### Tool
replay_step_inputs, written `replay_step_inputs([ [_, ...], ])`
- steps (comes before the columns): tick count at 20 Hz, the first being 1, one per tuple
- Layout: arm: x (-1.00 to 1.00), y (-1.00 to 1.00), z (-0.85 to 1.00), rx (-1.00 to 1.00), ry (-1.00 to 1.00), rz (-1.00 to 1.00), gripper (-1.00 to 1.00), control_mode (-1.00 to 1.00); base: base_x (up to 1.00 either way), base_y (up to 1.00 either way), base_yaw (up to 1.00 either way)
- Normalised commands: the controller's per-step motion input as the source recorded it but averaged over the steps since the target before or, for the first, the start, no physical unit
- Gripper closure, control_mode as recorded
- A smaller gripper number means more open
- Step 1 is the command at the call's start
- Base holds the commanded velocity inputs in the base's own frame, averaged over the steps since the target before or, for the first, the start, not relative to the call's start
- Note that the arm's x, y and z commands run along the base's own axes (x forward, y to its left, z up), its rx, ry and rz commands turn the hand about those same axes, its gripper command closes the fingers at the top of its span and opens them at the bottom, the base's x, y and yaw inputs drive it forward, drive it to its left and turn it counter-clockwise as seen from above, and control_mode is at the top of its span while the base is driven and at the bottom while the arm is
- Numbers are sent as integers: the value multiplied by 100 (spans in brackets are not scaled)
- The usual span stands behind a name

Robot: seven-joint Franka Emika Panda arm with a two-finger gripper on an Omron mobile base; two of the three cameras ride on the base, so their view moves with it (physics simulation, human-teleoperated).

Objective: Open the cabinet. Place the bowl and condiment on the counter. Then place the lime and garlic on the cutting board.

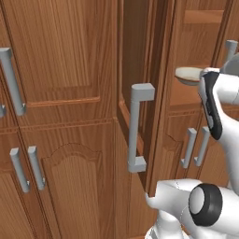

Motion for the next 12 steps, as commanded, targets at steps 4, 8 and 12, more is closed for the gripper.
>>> replay_step_inputs([
  [4,-70,-100,0,0,15,-13,100,-100,0,0,0],
  [8,-93,-100,0,0,9,-11,100,-100,0,0,0],
  [12,-98,-100,0,0,6,-10,100,-100,0,0,0],
])
